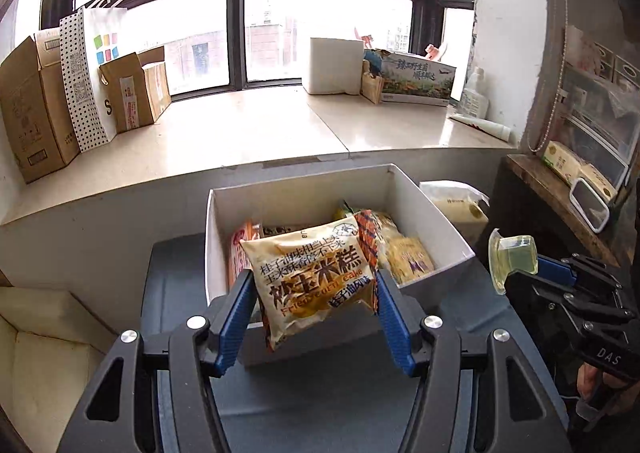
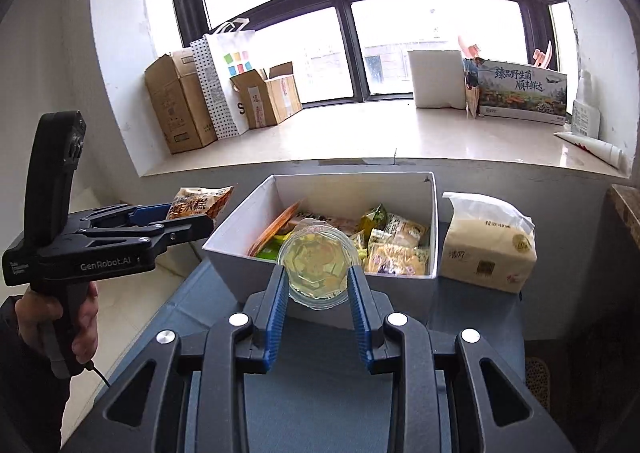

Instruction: Organize snacks

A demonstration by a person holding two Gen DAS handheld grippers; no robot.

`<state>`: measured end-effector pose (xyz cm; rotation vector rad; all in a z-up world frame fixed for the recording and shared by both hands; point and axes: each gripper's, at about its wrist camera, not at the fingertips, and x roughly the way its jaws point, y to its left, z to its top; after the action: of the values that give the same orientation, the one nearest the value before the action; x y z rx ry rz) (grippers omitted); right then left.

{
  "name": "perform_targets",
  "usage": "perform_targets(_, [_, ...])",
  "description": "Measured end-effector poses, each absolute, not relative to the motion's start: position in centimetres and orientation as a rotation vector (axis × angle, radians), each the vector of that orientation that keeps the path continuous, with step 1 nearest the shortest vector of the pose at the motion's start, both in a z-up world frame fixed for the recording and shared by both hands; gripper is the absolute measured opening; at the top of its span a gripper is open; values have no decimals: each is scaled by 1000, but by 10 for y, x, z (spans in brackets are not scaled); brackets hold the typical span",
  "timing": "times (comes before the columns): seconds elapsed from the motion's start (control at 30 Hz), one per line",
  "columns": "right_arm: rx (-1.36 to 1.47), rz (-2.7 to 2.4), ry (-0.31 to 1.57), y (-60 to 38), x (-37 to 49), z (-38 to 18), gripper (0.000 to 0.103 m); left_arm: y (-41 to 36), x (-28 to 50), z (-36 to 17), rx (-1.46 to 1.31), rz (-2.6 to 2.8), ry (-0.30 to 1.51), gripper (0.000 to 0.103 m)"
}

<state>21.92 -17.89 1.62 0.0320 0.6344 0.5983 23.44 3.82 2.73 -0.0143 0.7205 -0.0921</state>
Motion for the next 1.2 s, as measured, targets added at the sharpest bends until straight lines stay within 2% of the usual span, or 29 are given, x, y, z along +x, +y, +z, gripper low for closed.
perform_targets(0.2, [106, 546, 727, -170, 305, 13, 33, 35, 303, 8, 16, -60, 794, 65])
perform_targets(0.27, [119, 560, 750, -165, 325, 10, 34, 34, 314, 2, 23, -59, 823, 74])
perform_targets(0.3, [116, 560, 755, -163, 333, 10, 37, 33, 317, -1, 38, -39, 835, 78])
perform_targets(0.33, [102, 540, 762, -160, 339, 9, 48, 33, 319, -4, 54, -7, 839, 90])
perform_targets(0.37, [94, 499, 767, -160, 343, 9, 79, 34, 320, -5, 66, 22, 837, 100])
perform_targets(0.4, [110, 471, 752, -163, 344, 10, 99, 36, 318, -6, 62, 44, 832, 102])
perform_targets(0.53, [193, 482, 717, -177, 337, 13, 102, 36, 307, -8, 83, 35, 807, 103])
perform_targets(0.7, [130, 434, 739, -173, 331, 9, 103, 40, 302, -7, 8, -19, 809, 103])
perform_targets(0.8, [103, 415, 725, -170, 326, 11, 103, 38, 290, 5, 12, -5, 746, 103])
perform_targets(1.07, [51, 403, 566, -165, 269, 48, 103, 27, 209, 48, 80, 52, 535, 103])
perform_targets(1.2, [55, 456, 505, -169, 221, 69, 103, 30, 154, 67, 19, -2, 515, 103])
